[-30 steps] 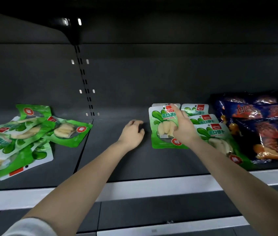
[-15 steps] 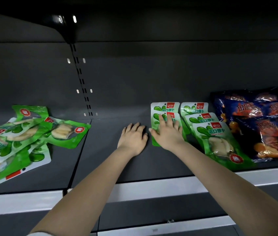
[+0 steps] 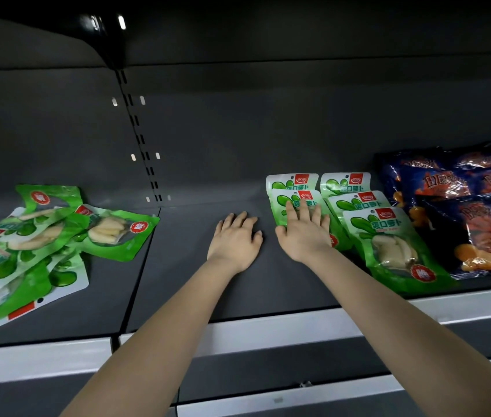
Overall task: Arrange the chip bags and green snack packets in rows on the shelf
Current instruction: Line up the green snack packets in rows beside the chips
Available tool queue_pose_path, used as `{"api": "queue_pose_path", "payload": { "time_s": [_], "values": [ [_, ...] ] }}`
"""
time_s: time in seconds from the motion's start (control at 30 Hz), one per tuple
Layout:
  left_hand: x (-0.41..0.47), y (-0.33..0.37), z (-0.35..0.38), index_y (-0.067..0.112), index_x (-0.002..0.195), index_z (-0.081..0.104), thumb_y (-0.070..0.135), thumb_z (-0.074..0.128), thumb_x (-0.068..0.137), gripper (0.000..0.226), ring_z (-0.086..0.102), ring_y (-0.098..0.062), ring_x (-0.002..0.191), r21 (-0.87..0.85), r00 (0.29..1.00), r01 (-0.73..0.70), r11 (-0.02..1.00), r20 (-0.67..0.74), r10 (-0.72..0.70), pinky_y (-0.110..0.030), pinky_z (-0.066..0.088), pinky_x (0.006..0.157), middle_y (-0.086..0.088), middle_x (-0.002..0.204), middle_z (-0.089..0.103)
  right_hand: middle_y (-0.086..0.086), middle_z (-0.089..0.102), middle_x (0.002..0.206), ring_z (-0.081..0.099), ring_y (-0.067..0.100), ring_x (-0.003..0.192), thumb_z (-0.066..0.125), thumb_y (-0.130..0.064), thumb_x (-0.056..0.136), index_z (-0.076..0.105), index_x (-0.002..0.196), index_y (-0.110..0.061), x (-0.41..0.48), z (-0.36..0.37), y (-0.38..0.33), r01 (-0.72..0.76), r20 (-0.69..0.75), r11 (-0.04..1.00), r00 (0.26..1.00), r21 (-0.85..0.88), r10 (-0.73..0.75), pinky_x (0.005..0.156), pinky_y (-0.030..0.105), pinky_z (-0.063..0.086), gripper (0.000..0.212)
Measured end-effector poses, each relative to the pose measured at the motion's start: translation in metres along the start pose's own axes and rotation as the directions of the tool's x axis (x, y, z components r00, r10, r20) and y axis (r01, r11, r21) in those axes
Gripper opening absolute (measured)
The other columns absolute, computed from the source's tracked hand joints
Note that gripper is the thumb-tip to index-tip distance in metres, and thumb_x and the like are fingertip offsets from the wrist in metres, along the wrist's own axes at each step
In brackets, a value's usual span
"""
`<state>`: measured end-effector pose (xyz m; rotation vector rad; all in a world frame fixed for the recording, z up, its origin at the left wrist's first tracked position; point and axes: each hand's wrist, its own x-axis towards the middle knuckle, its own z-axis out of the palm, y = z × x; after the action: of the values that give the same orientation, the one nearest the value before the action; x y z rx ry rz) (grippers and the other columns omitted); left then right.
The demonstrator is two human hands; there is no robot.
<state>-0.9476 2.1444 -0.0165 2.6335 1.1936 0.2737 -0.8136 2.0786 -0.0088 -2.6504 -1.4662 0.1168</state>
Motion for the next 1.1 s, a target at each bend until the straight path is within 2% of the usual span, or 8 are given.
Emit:
{"api": "queue_pose_path", "payload": {
  "time_s": [0.33, 0.5, 0.57, 0.63, 0.73, 0.83, 0.97, 1.1],
  "values": [
    [0.001, -0.001, 0.001, 0.024, 0.146, 0.027, 0.039, 0.029, 0.099, 0.049, 0.01, -0.022, 0.146, 0.004, 1.0, -0.008, 1.0, -0.005, 0.008, -0.036, 0.006, 0.119, 0.0, 0.157, 0.018, 0.011, -0.008, 0.16, -0.009, 0.039, 0.145, 0.021, -0.042, 0.099, -0.001, 0.153, -0.021, -0.002, -0.001, 0.0, 0.004, -0.005, 1.0, 1.0, -0.014, -0.004, 0.116, 0.055, -0.001, 0.062],
    [0.0, -0.003, -0.006, 0.021, 0.145, 0.032, 0.034, 0.035, 0.099, 0.048, 0.015, -0.022, 0.145, -0.075, 1.0, -0.016, 0.997, 0.005, 0.016, -0.033, 0.009, 0.118, -0.001, 0.156, 0.024, 0.012, -0.008, 0.16, -0.009, 0.039, 0.145, 0.027, -0.043, 0.098, 0.011, 0.152, -0.016, -0.002, -0.016, -0.01, -0.018, 0.026, 1.0, 0.999, -0.023, 0.019, 0.112, 0.062, -0.003, 0.062],
    [-0.002, -0.007, -0.015, 0.016, 0.143, 0.036, 0.027, 0.039, 0.099, 0.045, 0.026, -0.022, 0.141, -0.228, 1.0, -0.022, 0.973, -0.002, 0.022, -0.027, 0.016, 0.114, -0.005, 0.151, 0.034, 0.011, -0.007, 0.16, -0.007, 0.037, 0.145, 0.032, -0.041, 0.097, 0.016, 0.151, -0.014, -0.003, -0.023, -0.022, 0.041, -0.056, 0.998, 0.998, 0.038, -0.039, 0.113, 0.059, -0.003, 0.062],
    [-0.009, -0.015, -0.026, 0.012, 0.139, 0.041, 0.02, 0.041, 0.098, 0.042, 0.035, -0.022, 0.135, -0.331, 0.999, -0.021, 0.943, -0.037, 0.009, -0.024, 0.022, 0.109, -0.008, 0.145, 0.042, 0.007, -0.005, 0.16, -0.006, 0.034, 0.146, 0.035, -0.04, 0.096, 0.013, 0.152, -0.016, -0.005, -0.024, -0.04, 0.154, -0.148, 0.987, 0.978, 0.045, -0.146, 0.115, 0.056, -0.004, 0.065],
    [-0.022, -0.044, -0.04, 0.011, 0.137, 0.043, 0.015, 0.042, 0.096, 0.042, 0.034, -0.02, 0.137, -0.196, 0.992, -0.024, 0.98, -0.129, -0.001, -0.032, 0.013, 0.115, -0.007, 0.145, 0.042, 0.003, -0.007, 0.16, -0.008, 0.031, 0.146, 0.034, -0.042, 0.097, 0.013, 0.152, -0.022, -0.01, -0.017, -0.078, 0.281, -0.115, 0.956, 0.956, 0.086, -0.271, 0.116, 0.056, -0.003, 0.063],
    [-0.037, -0.086, -0.054, 0.015, 0.136, 0.045, 0.017, 0.044, 0.094, 0.042, 0.033, -0.016, 0.137, -0.036, 0.97, 0.059, 0.998, -0.235, -0.066, -0.036, 0.002, 0.116, -0.001, 0.143, 0.044, 0.003, -0.007, 0.16, -0.008, 0.031, 0.146, 0.034, -0.041, 0.098, 0.016, 0.152, -0.023, -0.012, -0.008, -0.118, 0.372, -0.086, 0.919, 0.928, 0.132, -0.363, 0.115, 0.056, -0.004, 0.059],
    [-0.065, -0.14, -0.074, 0.018, 0.133, 0.048, 0.019, 0.043, 0.094, 0.039, 0.033, -0.017, 0.136, -0.014, 0.923, 0.23, 0.973, -0.314, -0.223, -0.038, 0.003, 0.116, 0.0, 0.141, 0.045, 0.003, -0.006, 0.16, -0.007, 0.031, 0.147, 0.032, -0.039, 0.1, 0.02, 0.151, -0.023, -0.015, 0.0, -0.169, 0.502, -0.082, 0.852, 0.865, 0.149, -0.495, 0.115, 0.055, -0.004, 0.054],
    [-0.099, -0.186, -0.088, 0.016, 0.139, 0.041, 0.023, 0.044, 0.094, 0.046, 0.026, -0.019, 0.14, 0.01, 0.874, 0.394, 0.919, -0.312, -0.371, -0.04, 0.005, 0.116, -0.003, 0.148, 0.036, 0.004, -0.004, 0.161, -0.005, 0.029, 0.147, 0.031, -0.038, 0.101, 0.024, 0.149, -0.022, -0.018, 0.006, -0.215, 0.609, -0.081, 0.778, 0.793, 0.154, -0.604, 0.116, 0.054, -0.002, 0.052]
  ]
}}
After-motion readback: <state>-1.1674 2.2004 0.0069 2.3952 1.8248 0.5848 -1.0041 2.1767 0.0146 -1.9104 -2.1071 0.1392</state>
